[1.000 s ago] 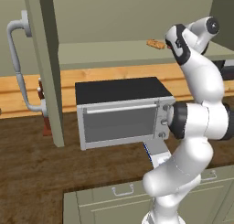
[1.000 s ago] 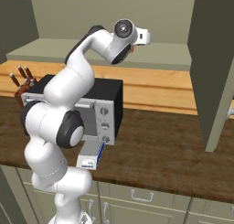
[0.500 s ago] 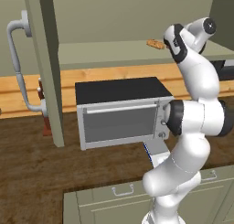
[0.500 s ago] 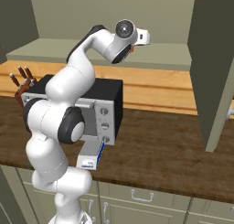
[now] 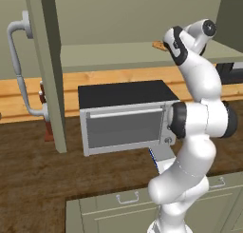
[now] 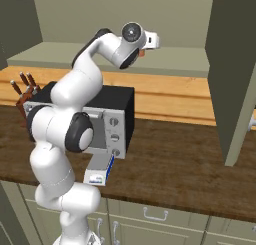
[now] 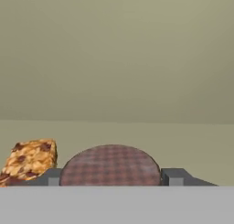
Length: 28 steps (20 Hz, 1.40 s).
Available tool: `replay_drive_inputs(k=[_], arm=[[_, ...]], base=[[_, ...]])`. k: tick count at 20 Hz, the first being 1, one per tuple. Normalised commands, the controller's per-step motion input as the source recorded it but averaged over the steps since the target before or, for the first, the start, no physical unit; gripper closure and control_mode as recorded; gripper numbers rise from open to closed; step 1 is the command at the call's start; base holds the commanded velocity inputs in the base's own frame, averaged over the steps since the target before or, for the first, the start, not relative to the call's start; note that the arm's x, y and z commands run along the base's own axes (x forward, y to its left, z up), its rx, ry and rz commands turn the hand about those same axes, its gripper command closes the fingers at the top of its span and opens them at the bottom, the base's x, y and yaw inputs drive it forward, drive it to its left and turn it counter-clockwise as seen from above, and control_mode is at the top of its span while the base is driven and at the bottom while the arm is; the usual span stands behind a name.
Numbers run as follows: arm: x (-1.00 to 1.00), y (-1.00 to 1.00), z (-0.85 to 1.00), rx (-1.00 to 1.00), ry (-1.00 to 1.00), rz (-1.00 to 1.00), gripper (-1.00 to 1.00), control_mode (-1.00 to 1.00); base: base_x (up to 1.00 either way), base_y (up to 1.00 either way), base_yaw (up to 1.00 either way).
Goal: Pick the jam and place it on the digital scale for weighing, and close the cabinet.
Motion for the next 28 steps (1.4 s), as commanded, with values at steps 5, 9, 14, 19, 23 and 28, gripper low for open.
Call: replay_drive_inputs(k=[5,9,14,19,23,28], arm=[[0.03,0.00,-0.01,0.00,0.00,0.00,1.00,-1.00],[-0.02,0.00,-0.03,0.00,-0.02,0.00,1.00,-1.00],[-0.36,0.00,-0.02,0.00,-0.04,0.00,1.00,-1.00],[-0.93,0.02,-0.16,0.00,-0.06,0.00,1.00,-1.00],[-1.00,0.32,-0.09,0.01,-0.07,0.00,1.00,-1.00],[-1.00,0.21,-0.02,0.09,0.04,0.11,1.00,-1.00]], base=[[0.00,0.00,0.00],[0.00,0.00,0.00],[0.00,0.00,0.00],[0.00,0.00,0.00],[0.00,0.00,0.00],[0.00,0.00,0.00]])
